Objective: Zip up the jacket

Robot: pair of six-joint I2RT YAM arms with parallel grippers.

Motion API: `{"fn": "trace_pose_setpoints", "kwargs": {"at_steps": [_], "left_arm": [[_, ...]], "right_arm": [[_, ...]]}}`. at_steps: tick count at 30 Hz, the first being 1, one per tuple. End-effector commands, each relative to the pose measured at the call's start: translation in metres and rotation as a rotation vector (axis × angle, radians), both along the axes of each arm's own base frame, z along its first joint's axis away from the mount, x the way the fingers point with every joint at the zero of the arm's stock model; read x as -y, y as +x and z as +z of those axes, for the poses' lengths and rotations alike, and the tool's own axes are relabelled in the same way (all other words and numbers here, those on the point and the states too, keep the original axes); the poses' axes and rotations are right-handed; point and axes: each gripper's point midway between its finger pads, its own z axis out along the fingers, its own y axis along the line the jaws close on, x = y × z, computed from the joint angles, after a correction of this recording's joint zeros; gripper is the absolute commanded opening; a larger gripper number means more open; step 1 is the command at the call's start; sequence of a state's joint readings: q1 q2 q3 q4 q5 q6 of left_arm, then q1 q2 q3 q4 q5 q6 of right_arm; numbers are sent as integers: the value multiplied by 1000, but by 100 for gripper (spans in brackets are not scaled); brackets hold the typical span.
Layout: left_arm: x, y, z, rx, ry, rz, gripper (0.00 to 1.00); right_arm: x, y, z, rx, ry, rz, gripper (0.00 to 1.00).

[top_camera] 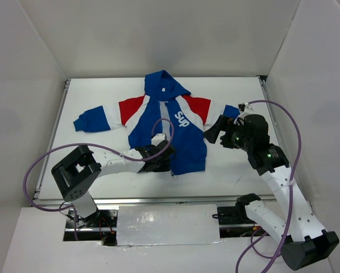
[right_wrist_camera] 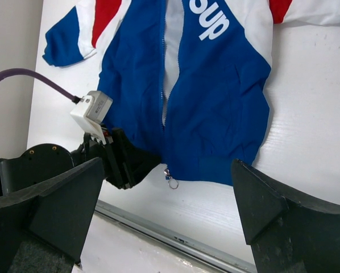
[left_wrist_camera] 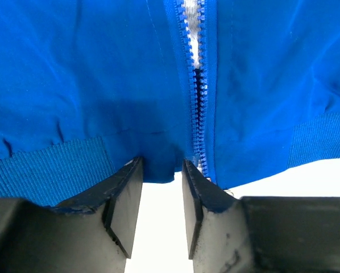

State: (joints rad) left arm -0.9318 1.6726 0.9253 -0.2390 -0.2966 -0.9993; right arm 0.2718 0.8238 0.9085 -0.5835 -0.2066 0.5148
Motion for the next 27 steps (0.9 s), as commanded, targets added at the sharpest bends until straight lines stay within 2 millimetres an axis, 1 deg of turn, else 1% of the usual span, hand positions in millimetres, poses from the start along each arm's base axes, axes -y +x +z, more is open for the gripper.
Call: {"fn": "trace_pose_setpoints", "kwargs": {"at_steps": [1,2,5,6,7,8,9,14,19,22,25,27], "left_arm": [[-8,-15,-19,-70,38,-7,48],[-7,-14,-19,-69,37,-7,52],[-7,-12,-14,-60,38,0,57],[-7,-11,-11,-56,41,8,57],[-10,-7,-10,-43,58,20,57],[-16,-9,-11,-48,84,26,56],[-15,-6,-8,-43,93,35,55],[-25,-7,-15,-47,139,55,48],[-27,-8,-23,-54,164,54,52],[-27,-8,-28,-63,181,48,52],[-28,-9,-33,-68,212,42,55],[-29,-7,-36,-66,238,48,54]], "right_arm": [[-5,5,8,47,1,26,100],[-5,4,8,47,1,28,100],[-5,4,7,45,0,30,100],[-5,4,6,42,-1,28,100],[-5,4,7,44,-1,30,100],[-5,5,7,45,0,32,100],[-6,4,7,46,2,32,100],[-5,5,7,44,-2,31,100],[-6,4,6,43,0,33,100],[-7,4,5,42,0,38,100],[-7,4,5,42,0,38,100],[-6,4,5,43,-1,35,100]]}}
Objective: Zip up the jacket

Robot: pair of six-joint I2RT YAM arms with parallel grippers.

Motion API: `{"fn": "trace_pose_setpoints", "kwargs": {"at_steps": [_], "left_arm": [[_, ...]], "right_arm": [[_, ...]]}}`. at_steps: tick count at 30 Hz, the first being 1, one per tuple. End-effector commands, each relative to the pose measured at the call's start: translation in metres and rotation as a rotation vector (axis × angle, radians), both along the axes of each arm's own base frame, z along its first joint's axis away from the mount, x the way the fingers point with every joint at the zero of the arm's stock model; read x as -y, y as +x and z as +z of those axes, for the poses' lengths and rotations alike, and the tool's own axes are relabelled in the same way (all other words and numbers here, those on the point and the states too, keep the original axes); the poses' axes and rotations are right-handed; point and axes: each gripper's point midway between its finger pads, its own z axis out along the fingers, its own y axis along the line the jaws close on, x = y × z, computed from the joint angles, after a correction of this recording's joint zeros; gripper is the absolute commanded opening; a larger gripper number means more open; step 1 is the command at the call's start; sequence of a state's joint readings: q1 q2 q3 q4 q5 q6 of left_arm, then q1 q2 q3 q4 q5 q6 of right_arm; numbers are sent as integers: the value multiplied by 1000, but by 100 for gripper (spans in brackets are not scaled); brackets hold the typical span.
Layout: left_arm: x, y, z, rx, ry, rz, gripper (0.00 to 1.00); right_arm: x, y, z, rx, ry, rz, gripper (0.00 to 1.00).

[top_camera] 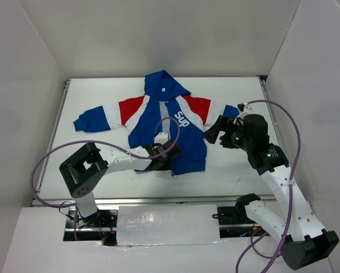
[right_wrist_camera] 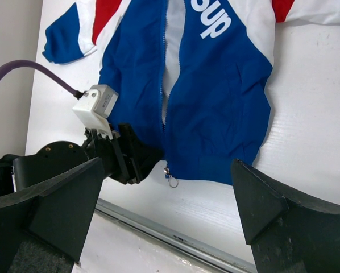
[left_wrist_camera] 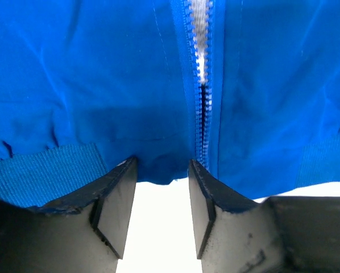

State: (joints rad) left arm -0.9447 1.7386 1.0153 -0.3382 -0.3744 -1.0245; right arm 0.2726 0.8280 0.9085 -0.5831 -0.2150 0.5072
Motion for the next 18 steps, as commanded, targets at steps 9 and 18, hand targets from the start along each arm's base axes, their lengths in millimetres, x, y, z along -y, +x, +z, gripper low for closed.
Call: {"fn": "trace_pose_setpoints", "kwargs": {"at_steps": [9,18], "left_arm": [[-30,-27,-49,-116,188,-9,43],[-16,-43,-61,-163,75,-74,0]], "right_arm": [[-5,4,5,44,-1,26,100],[-5,4,4,42,-1,26,100]]}}
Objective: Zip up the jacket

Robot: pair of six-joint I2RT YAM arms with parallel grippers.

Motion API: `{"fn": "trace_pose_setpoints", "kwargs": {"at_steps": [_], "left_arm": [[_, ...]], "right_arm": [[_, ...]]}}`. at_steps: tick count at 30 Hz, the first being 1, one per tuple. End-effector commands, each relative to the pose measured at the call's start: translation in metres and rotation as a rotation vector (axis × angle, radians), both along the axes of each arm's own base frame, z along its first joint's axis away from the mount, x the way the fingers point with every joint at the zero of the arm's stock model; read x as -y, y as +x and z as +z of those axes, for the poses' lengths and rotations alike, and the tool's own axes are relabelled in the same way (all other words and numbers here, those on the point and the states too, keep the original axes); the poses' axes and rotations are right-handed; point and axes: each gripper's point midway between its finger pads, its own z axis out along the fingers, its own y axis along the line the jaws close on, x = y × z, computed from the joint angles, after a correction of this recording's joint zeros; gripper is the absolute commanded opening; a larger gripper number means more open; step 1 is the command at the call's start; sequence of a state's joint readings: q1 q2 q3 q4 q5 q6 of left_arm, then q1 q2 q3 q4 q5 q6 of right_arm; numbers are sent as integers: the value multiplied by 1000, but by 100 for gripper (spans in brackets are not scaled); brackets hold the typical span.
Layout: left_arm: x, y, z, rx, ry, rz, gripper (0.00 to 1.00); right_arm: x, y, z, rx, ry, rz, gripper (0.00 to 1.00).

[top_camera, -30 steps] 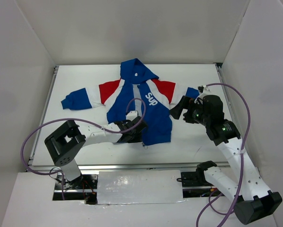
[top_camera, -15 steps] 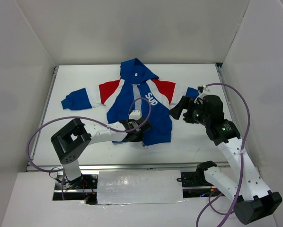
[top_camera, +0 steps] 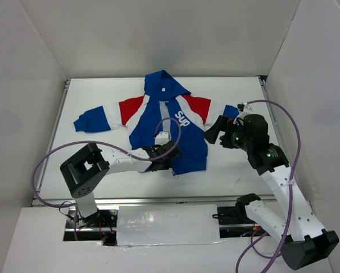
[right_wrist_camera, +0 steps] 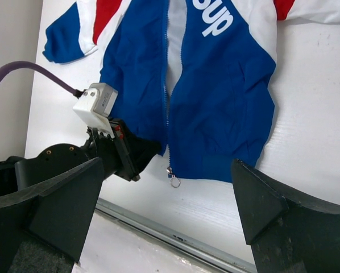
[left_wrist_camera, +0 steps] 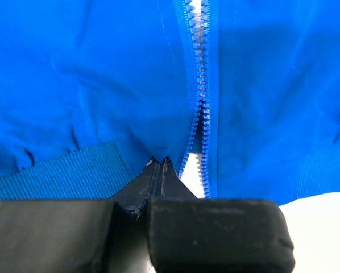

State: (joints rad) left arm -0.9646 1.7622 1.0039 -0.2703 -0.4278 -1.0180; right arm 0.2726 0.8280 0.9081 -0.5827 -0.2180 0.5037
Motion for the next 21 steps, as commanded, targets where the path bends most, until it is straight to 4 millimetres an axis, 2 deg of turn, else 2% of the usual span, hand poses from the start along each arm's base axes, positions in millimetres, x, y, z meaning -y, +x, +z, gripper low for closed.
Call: {"fn": "trace_pose_setpoints", "kwargs": {"at_steps": [1,2,5,6,8,9,10,11,12,14,15,16,17,18,19,20,21], "left_arm": [[-14,-46,-48,-203,30,-81,0],[-11,-47,-46,-198,9,-103,0],[15,-48,-21,-164,-159,-170,0],[25,-49,-2,-144,-239,-197,0],[34,-47,16,-101,-347,-197,0],[37,-45,35,-65,-401,-194,0],[33,-46,38,-59,-427,-169,0],[35,-43,48,-31,-466,-161,0],[36,-43,65,4,-515,-159,0],[28,-45,69,26,-556,-127,0],[31,-43,87,74,-622,-128,0],[23,-46,82,76,-637,-108,0],[22,-46,87,95,-671,-106,0],[25,-44,107,150,-753,-115,0],[19,-49,100,148,-769,-108,0],[17,-49,105,168,-798,-108,0],[19,-48,122,211,-861,-122,0]], "right_arm": [[-5,4,3,39,1,23,100],[-6,5,2,38,2,28,100],[-11,3,0,37,16,62,100],[-14,1,-3,33,19,84,100],[-31,-5,1,54,74,183,100],[-37,-9,-7,38,93,222,100],[-47,-13,-5,49,132,286,100],[-51,-15,-13,27,145,305,100],[-54,-16,-16,15,162,316,100],[-61,-16,-28,-18,192,347,99],[-64,-17,-33,-38,212,351,99],[-71,-17,-33,-29,243,390,98],[-75,-20,-43,-55,260,407,98],[-81,-24,-47,-68,276,432,97],[-88,-23,-48,-67,298,454,96],[-92,-26,-55,-82,299,466,96],[-103,-30,-56,-83,301,498,95]]}}
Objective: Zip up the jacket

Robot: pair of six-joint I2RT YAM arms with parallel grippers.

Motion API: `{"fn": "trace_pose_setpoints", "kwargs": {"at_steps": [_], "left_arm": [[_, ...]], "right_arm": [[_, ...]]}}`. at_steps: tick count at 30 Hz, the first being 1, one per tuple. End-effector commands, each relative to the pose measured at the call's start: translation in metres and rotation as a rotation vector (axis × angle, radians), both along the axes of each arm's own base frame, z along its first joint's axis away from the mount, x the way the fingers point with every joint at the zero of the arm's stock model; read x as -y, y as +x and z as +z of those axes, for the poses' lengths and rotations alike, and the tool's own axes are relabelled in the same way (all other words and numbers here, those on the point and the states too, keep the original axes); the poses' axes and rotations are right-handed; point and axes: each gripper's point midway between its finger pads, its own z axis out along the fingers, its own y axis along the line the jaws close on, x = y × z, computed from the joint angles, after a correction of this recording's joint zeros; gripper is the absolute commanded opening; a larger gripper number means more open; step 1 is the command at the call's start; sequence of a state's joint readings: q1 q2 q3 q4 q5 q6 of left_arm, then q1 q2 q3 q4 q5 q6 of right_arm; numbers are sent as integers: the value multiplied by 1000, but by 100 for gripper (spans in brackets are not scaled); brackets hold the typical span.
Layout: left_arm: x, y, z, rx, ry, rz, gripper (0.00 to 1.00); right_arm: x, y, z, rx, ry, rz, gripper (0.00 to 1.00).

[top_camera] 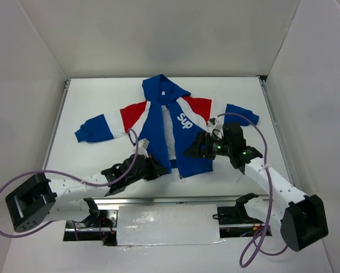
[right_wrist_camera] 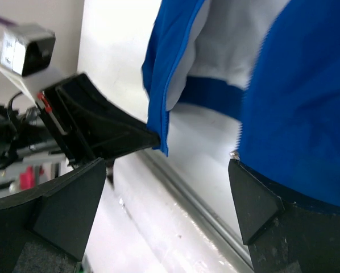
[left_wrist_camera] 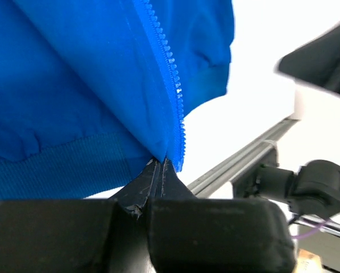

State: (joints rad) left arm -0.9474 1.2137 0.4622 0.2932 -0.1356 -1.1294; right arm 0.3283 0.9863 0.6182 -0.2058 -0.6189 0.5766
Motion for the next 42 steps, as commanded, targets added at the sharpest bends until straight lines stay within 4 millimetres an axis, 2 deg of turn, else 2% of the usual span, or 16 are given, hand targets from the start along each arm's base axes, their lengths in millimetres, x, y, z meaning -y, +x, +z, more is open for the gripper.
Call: {"fn": "trace_pose_setpoints", "kwargs": {"at_steps": [1,6,7,9,13,17,19,20,21,22,25,26,28,29,34,42], "left_arm": [[8,3,39,93,-220,8,0],[3,-3,51,148,-313,-3,0],[4,-3,62,177,-360,-6,0],[1,-6,65,197,-392,-12,0],[0,-8,74,225,-412,-21,0],[-8,-8,71,225,-410,10,0],[-12,-3,68,208,-389,48,0],[-16,-3,55,174,-338,63,0],[-18,0,54,172,-325,82,0],[-20,0,55,175,-323,88,0],[-29,1,50,170,-308,125,0],[-32,0,45,164,-302,133,0],[-38,1,43,168,-289,156,0],[-40,1,40,167,-270,158,0],[-45,1,41,177,-245,162,0],[-47,-1,38,180,-208,144,0]], "right_arm": [[-34,-7,18,70,106,120,95],[-69,-20,11,56,130,205,88],[-72,-22,9,48,134,212,86],[-79,-22,3,30,140,226,76],[-84,-23,-5,14,124,228,72],[-71,-6,-14,32,18,122,72],[-54,7,-30,20,-110,20,70],[-49,8,-35,16,-164,-7,67],[-37,4,-48,-13,-248,-22,65],[-29,13,-49,6,-307,-80,61],[-12,9,-62,-18,-447,-130,33],[-10,-1,-71,-51,-501,-108,18],[-8,-3,-75,-59,-561,-134,8],[-7,-11,-85,-75,-626,-121,2],[-8,-24,-112,-131,-745,-136,0],[-3,-40,-139,-192,-780,-141,0]]}}
